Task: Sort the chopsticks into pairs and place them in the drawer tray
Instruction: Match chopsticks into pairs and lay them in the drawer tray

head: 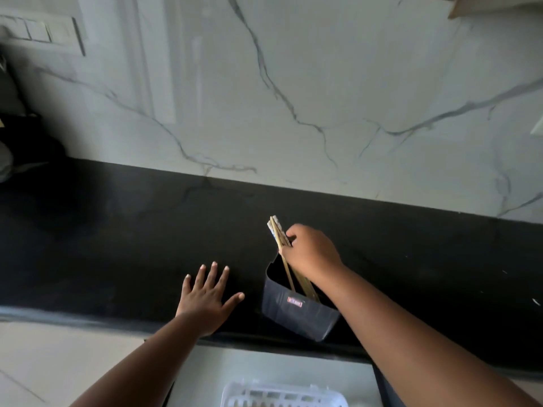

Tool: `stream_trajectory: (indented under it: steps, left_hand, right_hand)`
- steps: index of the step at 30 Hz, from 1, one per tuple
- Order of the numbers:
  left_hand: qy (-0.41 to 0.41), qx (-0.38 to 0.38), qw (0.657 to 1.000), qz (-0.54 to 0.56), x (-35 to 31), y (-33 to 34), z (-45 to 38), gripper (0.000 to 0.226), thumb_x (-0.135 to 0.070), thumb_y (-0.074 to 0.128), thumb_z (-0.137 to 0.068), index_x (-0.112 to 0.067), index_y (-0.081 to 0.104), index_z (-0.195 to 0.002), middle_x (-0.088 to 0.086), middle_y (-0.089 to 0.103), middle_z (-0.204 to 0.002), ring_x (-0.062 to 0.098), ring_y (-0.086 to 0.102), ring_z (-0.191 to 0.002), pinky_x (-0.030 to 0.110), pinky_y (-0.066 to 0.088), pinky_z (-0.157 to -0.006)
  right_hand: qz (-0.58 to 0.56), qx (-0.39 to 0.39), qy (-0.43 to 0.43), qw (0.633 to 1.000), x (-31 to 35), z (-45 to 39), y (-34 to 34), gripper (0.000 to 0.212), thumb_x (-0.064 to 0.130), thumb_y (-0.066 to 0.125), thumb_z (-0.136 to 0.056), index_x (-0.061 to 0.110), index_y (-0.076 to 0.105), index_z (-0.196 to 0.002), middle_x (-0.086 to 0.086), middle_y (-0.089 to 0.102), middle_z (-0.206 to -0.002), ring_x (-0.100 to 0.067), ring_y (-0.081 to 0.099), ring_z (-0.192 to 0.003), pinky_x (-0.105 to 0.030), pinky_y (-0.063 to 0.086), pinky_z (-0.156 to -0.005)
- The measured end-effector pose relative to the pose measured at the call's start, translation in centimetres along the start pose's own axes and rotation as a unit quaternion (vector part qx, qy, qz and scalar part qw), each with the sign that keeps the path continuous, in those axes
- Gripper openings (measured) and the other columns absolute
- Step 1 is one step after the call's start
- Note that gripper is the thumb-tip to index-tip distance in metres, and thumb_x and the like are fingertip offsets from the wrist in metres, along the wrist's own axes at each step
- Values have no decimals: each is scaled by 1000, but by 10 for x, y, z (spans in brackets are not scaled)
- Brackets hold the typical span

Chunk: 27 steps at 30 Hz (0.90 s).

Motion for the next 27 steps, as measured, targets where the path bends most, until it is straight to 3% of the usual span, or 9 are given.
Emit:
stream_trajectory:
  steps: [6,10,16,20,24,27]
  left_hand:
    - [4,-2,1000,-2,2,3,-2,87,-80,5,-81,-31,-6,-152,0,-10,-163,24,-14,-148,48,-8,-116]
    - [4,-8,1000,-3,3,5,-2,89,-81,2,-79,-32,-7,-152,-1,-11,-163,24,-15,-148,48,-9,-116]
    - [3,-14,1000,-5,3,5,-2,88,-81,2,-80,-31,-9,-152,-1,-12,-162,23,-16,-148,47,-9,-116]
    - [-2,-20,1000,-4,1,3,-2,86,-80,6,-82,-32,-8,-152,-1,-11,-163,23,-14,-148,47,-9,-116]
    - [-3,1,1000,-4,2,6,0,87,-81,7,-81,-32,-9,-152,-2,-13,-162,22,-17,-148,47,-10,-116]
    - [-16,25,1000,6,3,8,-1,90,-83,9,-79,-32,-10,-151,-2,-15,-162,22,-18,-147,47,-10,-116]
  right_hand:
    - [63,-36,-14,997,2,10,24,25,16,59,-87,17,46,-107,-5,57,-106,-28,63,-94,-30,39,-64]
    - [91,-70,-14,993,-1,8,22,13,19,53,-93,15,50,-105,-6,62,-105,-29,65,-96,-30,36,-63]
    - [52,-54,-5,997,-15,5,20,11,22,52,-92,14,59,-89,-6,69,-90,-30,65,-83,-28,36,-58]
    - [-32,-39,16,999,-26,1,-2,28,23,63,-83,9,50,-62,0,54,-57,-31,58,-65,-30,37,-53]
    - [-256,-15,10,966,-27,-7,-50,11,20,73,-83,10,71,-79,-15,72,-76,-26,70,-68,-35,61,-63]
    - [-392,-1,-26,920,-16,-5,-93,5,16,74,-83,20,75,-87,-6,77,-82,-18,74,-76,-25,59,-60]
Point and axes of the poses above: each hand's wrist, its own z-axis away from the middle knuckle, its own y-axis out of the palm, x = y × z, the point moved 7 cm from there along -z, towards the middle knuckle
